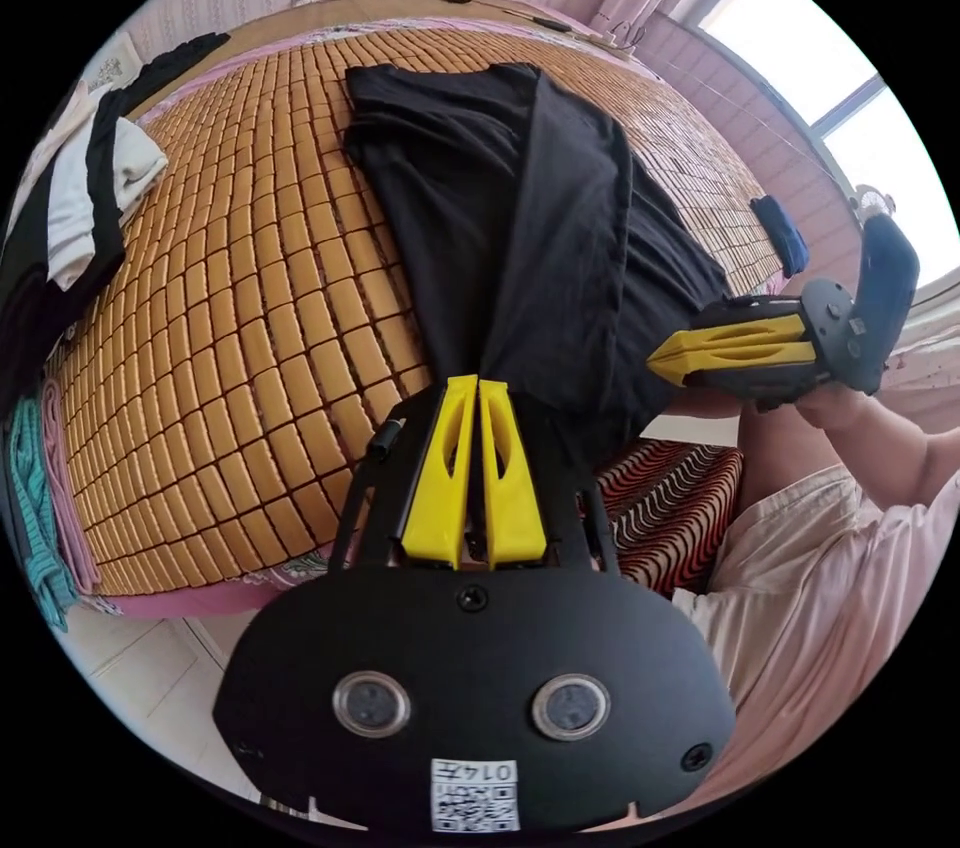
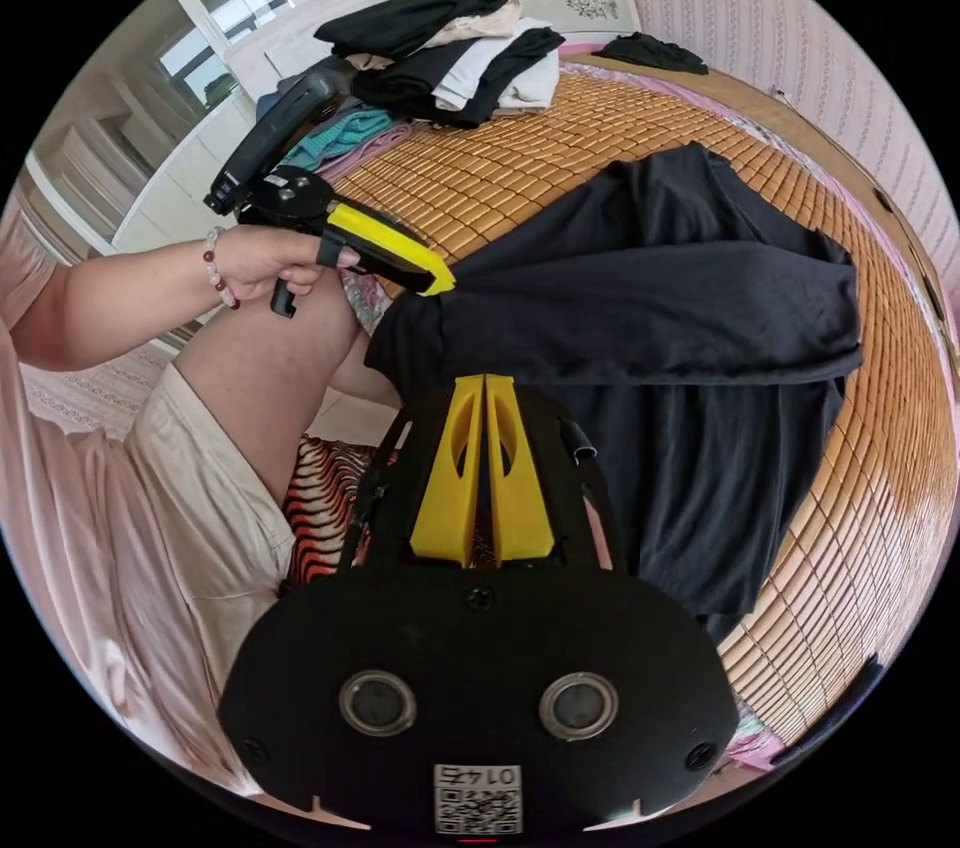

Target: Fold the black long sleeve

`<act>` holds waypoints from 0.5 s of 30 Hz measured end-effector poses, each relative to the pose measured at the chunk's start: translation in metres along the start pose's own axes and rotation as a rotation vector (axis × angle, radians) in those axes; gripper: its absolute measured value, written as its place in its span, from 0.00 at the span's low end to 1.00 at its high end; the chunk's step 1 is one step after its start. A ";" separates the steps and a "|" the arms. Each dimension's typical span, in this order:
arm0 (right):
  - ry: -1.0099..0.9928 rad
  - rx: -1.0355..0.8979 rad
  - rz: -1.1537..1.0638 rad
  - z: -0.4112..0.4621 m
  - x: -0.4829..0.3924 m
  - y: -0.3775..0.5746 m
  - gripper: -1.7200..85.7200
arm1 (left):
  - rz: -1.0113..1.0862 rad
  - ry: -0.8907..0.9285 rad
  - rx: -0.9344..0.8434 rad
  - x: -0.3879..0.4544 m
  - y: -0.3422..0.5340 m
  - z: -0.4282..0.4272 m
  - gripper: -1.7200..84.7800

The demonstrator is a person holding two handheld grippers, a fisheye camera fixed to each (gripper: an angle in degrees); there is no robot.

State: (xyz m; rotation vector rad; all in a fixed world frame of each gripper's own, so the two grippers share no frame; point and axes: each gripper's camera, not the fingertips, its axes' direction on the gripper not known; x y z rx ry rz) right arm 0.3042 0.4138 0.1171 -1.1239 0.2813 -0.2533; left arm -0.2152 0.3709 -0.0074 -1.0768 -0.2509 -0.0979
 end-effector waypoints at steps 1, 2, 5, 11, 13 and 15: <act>0.024 0.026 0.024 -0.012 0.017 -0.002 0.02 | -0.006 0.002 0.000 -0.001 0.000 0.000 0.02; 0.036 0.040 0.035 -0.019 0.028 -0.003 0.03 | -0.020 0.010 -0.005 -0.004 0.000 0.000 0.03; 0.142 0.110 0.142 -0.060 0.094 -0.007 0.05 | -0.056 0.021 0.005 -0.015 0.001 -0.008 0.06; 0.240 0.258 0.495 -0.143 0.277 -0.035 0.11 | -0.007 -0.029 0.085 -0.013 -0.015 -0.031 0.04; 0.118 0.329 0.655 -0.161 0.353 -0.046 0.14 | 0.007 -0.005 0.080 -0.007 -0.023 -0.022 0.04; 0.074 0.343 0.783 -0.167 0.399 -0.054 0.15 | 0.028 0.010 0.059 0.003 -0.034 -0.007 0.05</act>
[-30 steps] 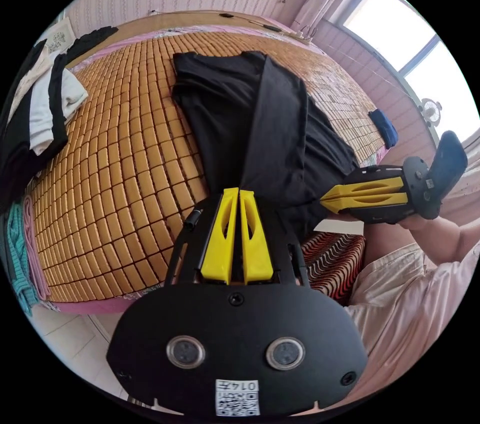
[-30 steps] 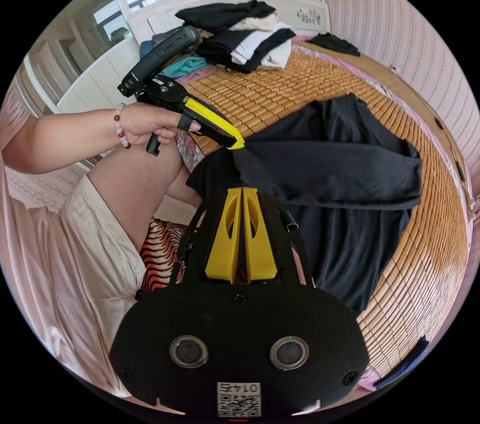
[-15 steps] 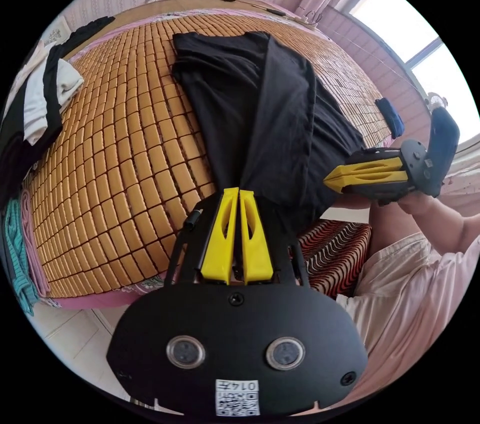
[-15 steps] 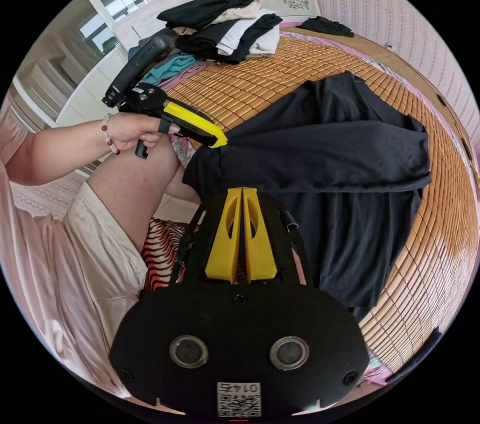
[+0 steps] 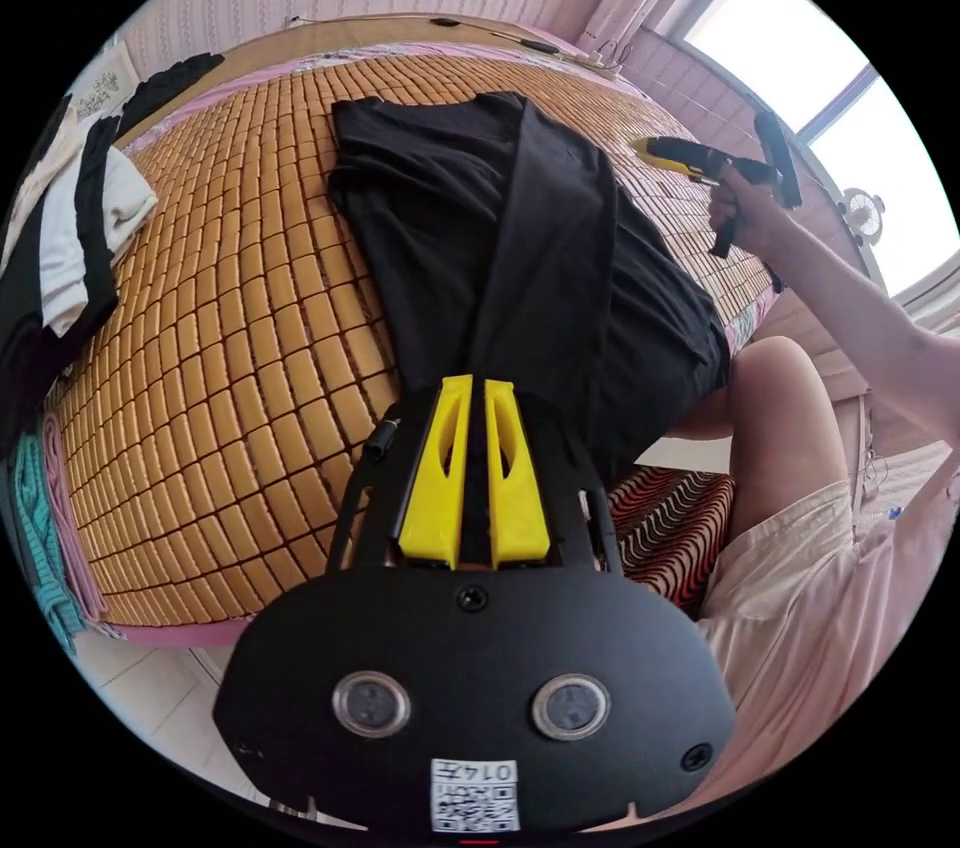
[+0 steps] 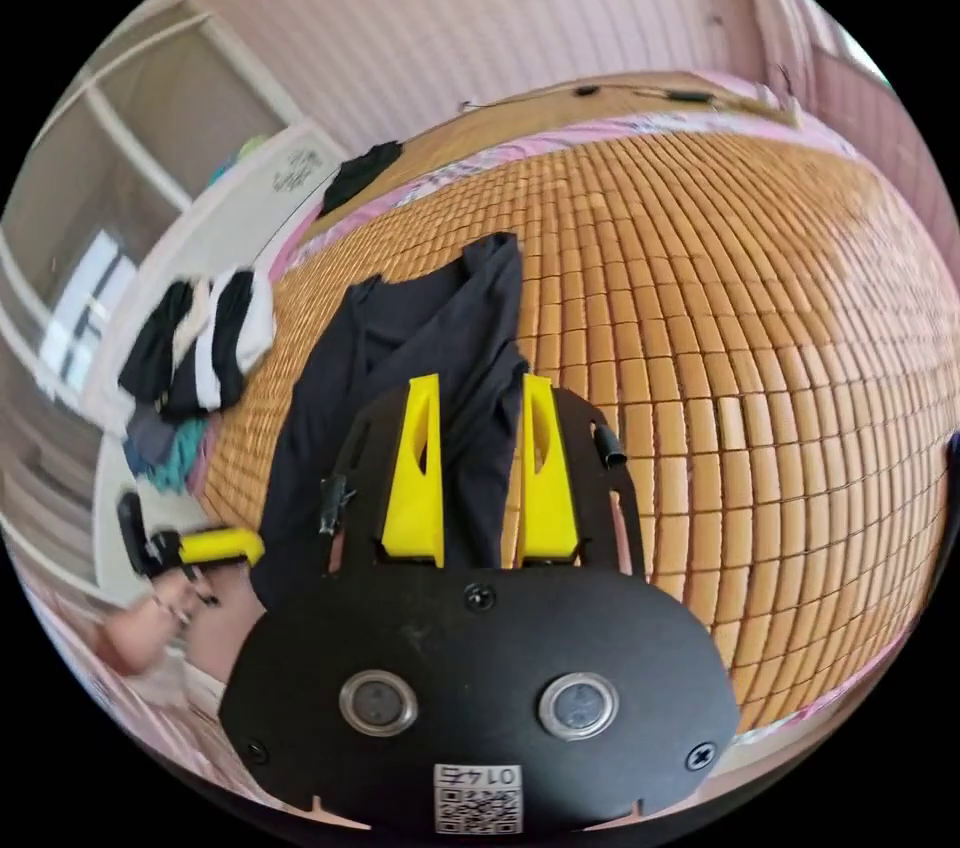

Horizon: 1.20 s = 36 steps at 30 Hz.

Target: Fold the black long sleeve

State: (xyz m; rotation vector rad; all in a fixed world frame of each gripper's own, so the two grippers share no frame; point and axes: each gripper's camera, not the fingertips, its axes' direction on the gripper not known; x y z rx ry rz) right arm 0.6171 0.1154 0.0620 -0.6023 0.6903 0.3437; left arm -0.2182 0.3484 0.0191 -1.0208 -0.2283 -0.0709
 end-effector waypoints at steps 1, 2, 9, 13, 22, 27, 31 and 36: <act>0.008 -0.002 0.044 0.005 0.010 -0.019 0.14 | 0.002 0.000 -0.006 0.002 -0.002 0.003 0.05; 0.013 -0.008 0.060 0.007 0.014 -0.027 0.13 | 0.001 -0.002 -0.019 0.004 -0.007 0.009 0.05; -0.091 -0.052 0.132 0.003 0.046 -0.074 0.03 | -0.004 0.011 -0.021 -0.005 -0.014 0.022 0.05; -0.054 -0.030 0.077 -0.020 0.048 -0.084 0.04 | -0.014 0.033 -0.008 -0.012 -0.016 0.024 0.04; -0.009 -0.081 -0.024 -0.015 0.012 -0.108 0.04 | -0.019 0.036 0.000 -0.024 -0.026 0.027 0.03; 0.082 -0.140 -0.019 -0.018 0.013 -0.113 0.02 | 0.021 -0.011 -0.007 -0.024 -0.035 0.029 0.03; 0.065 -0.106 -0.060 -0.033 0.004 -0.118 0.03 | 0.007 -0.001 0.001 -0.032 -0.038 0.030 0.03; 0.045 -0.086 -0.162 -0.031 -0.018 -0.131 0.09 | -0.097 0.098 0.071 -0.065 -0.043 0.011 0.03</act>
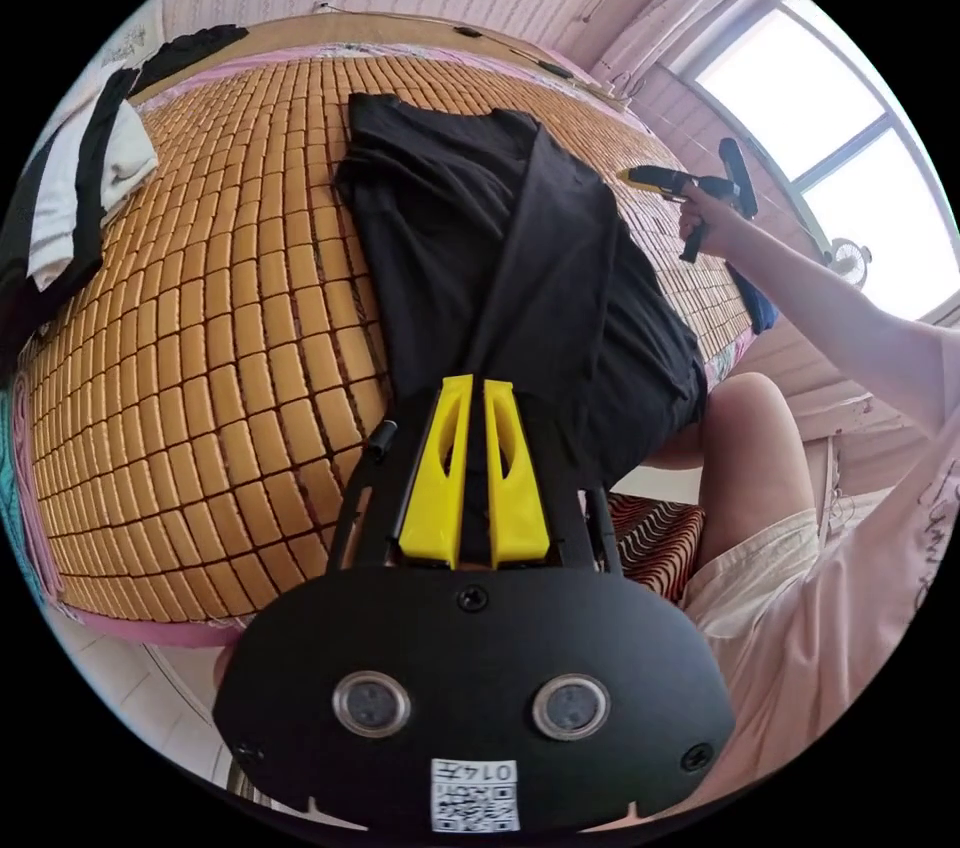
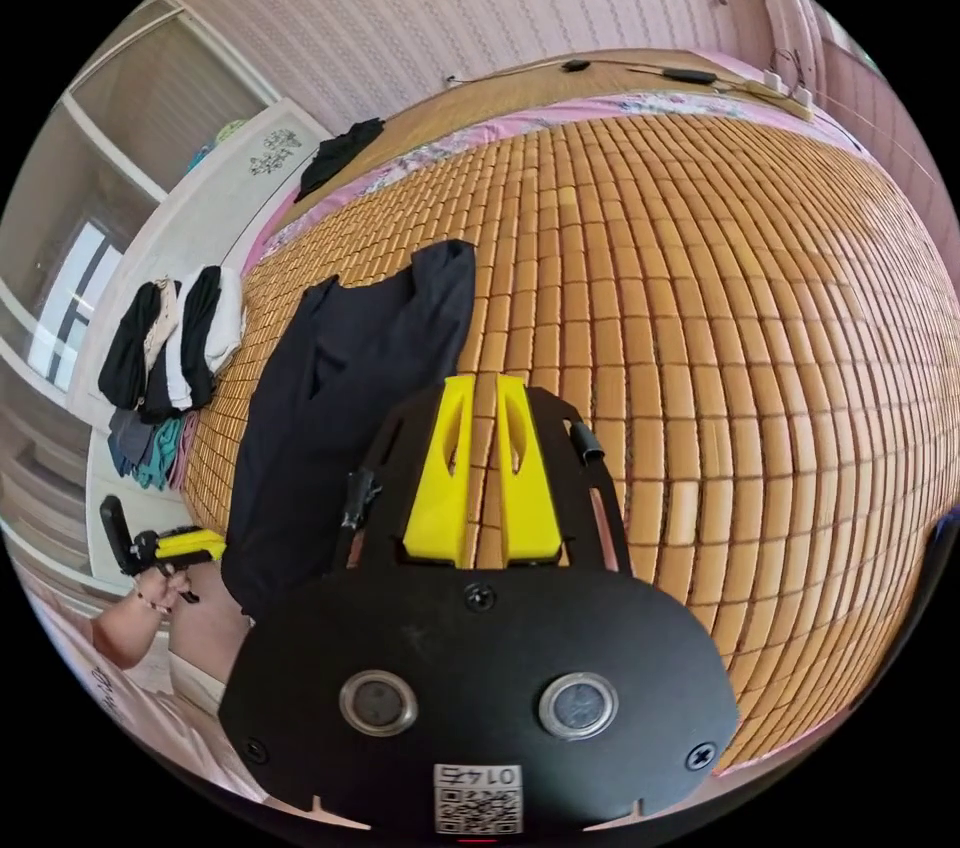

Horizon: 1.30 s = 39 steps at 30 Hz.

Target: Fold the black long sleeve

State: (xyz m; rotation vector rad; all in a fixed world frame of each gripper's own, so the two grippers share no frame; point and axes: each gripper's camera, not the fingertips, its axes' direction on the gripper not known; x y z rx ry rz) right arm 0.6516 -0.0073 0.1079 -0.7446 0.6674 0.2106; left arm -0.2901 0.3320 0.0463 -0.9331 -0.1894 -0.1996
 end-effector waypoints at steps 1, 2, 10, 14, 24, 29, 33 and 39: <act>-0.004 -0.010 -0.024 0.007 -0.006 -0.008 0.12 | -0.004 0.001 0.018 -0.004 -0.003 -0.005 0.03; -0.008 -0.014 -0.035 0.010 -0.010 -0.012 0.13 | -0.009 -0.009 0.045 -0.014 -0.013 -0.014 0.03; 0.091 -0.024 -0.145 0.074 -0.055 -0.073 0.14 | -0.063 -0.050 0.151 -0.110 -0.145 -0.014 0.07; 0.132 -0.049 -0.232 0.112 -0.072 -0.087 0.15 | -0.124 -0.047 0.213 -0.144 -0.218 0.008 0.06; 0.139 -0.097 -0.314 0.166 -0.086 -0.076 0.02 | -0.014 -0.088 0.087 -0.150 -0.309 0.069 0.02; 0.192 0.021 -0.250 0.144 -0.087 -0.082 0.02 | -0.013 -0.121 0.142 -0.144 -0.327 0.049 0.01; 0.212 0.139 -0.267 0.107 -0.102 -0.075 0.02 | -0.057 -0.083 0.276 -0.137 -0.330 0.007 0.01; 0.119 0.223 -0.438 0.023 -0.133 0.016 0.02 | 0.050 0.013 0.365 -0.103 -0.279 -0.056 0.01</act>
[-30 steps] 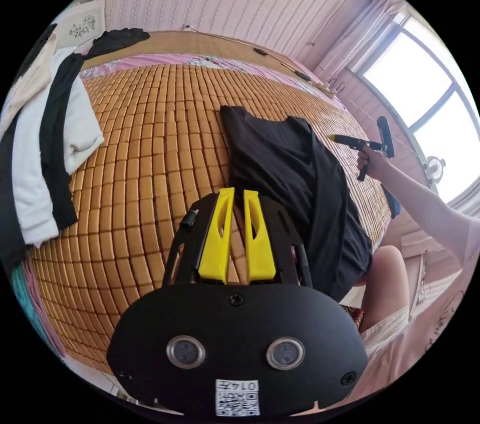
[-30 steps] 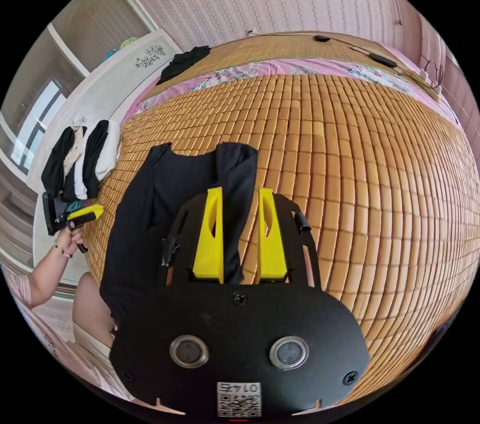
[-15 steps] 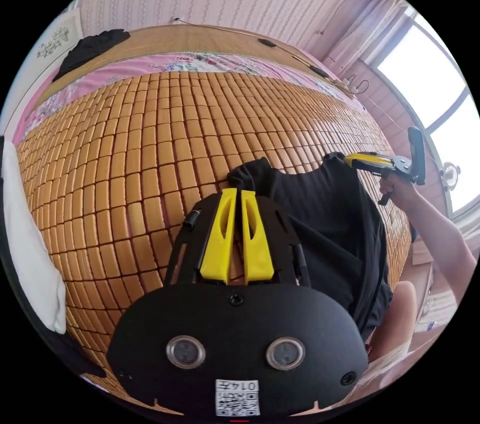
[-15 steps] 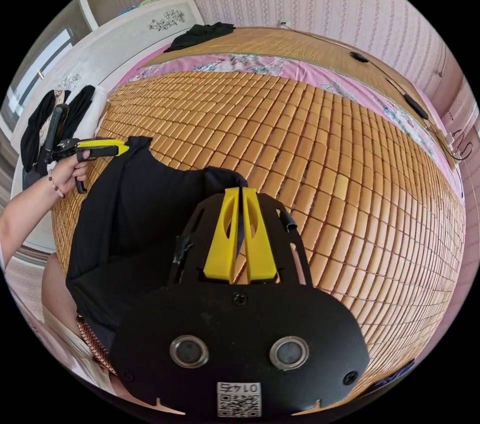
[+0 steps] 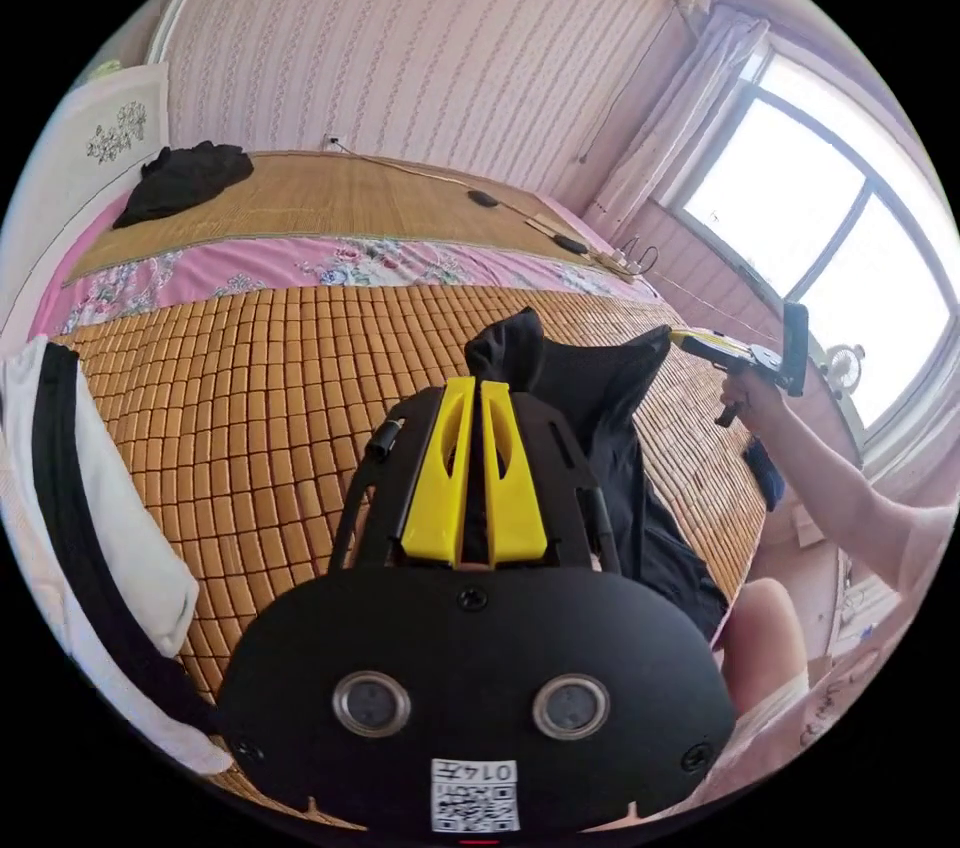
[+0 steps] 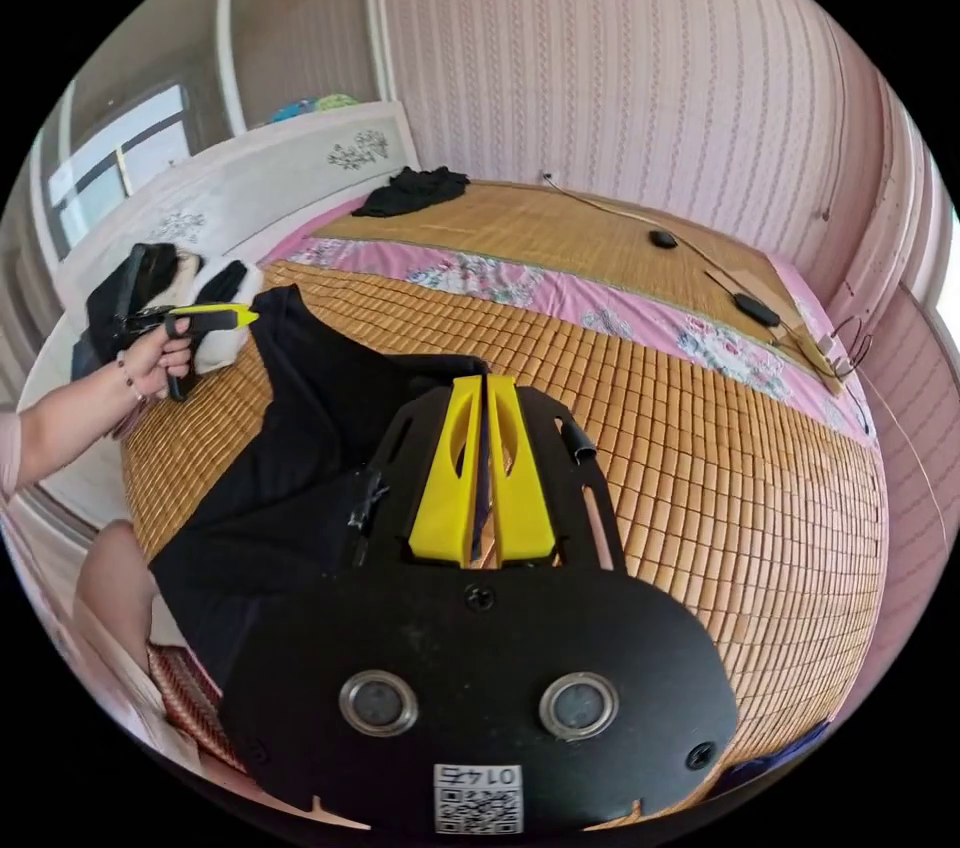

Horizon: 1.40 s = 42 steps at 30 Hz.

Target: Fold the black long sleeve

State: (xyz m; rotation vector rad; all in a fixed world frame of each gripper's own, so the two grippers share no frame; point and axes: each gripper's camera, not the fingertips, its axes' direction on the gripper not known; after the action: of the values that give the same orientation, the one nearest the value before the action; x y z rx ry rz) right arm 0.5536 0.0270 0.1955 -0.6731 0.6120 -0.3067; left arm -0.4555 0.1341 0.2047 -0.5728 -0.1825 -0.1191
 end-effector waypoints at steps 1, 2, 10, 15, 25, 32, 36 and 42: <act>0.003 0.021 -0.028 -0.026 -0.015 0.026 0.02 | 0.019 0.009 0.001 0.005 0.007 -0.009 0.01; 0.000 0.034 -0.029 -0.038 -0.022 0.041 0.02 | 0.054 0.034 0.010 0.017 0.024 -0.030 0.01; -0.145 -0.134 0.249 -0.093 -0.134 0.290 0.02 | 0.150 0.080 -0.035 0.107 0.206 -0.124 0.01; -0.126 -0.328 0.318 -0.041 -0.169 0.367 0.02 | 0.049 0.016 -0.257 0.139 0.333 -0.088 0.01; -0.114 -0.379 0.230 -0.001 -0.208 0.411 0.02 | 0.159 -0.053 -0.360 0.176 0.373 -0.078 0.01; 0.008 -0.540 0.142 0.047 -0.237 0.422 0.02 | 0.127 -0.055 -0.335 0.197 0.405 -0.093 0.01; 0.015 -0.563 -0.037 0.073 -0.283 0.407 0.02 | 0.222 -0.052 -0.278 0.234 0.411 -0.097 0.01; -0.039 -0.531 -0.295 0.162 -0.355 0.371 0.01 | 0.372 0.001 -0.252 0.297 0.414 -0.046 0.01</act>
State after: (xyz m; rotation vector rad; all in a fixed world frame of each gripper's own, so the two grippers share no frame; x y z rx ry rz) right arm 0.4024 0.5435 0.2017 -1.2828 0.5595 -0.4080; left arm -0.0916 0.4360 0.0097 -0.8479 -0.0570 0.2221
